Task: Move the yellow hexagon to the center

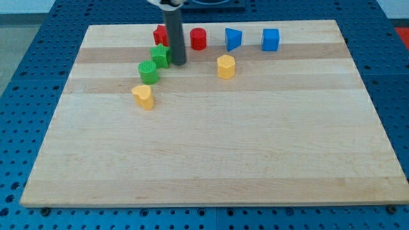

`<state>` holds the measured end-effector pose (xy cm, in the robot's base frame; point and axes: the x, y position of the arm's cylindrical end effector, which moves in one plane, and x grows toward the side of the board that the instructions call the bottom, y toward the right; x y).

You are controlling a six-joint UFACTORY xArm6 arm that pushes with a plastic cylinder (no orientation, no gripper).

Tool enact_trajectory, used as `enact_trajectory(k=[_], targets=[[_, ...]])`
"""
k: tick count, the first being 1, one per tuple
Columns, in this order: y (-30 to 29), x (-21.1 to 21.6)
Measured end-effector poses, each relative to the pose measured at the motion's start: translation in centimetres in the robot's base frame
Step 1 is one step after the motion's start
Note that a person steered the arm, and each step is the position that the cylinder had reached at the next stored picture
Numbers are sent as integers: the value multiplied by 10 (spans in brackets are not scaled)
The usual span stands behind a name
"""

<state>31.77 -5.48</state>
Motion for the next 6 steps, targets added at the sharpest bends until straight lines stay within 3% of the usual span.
enact_trajectory(k=[1,2,3,4,5,6], targets=[[77,-4],[110,-14],[109,12],[50,40],[61,72],[6,95]])
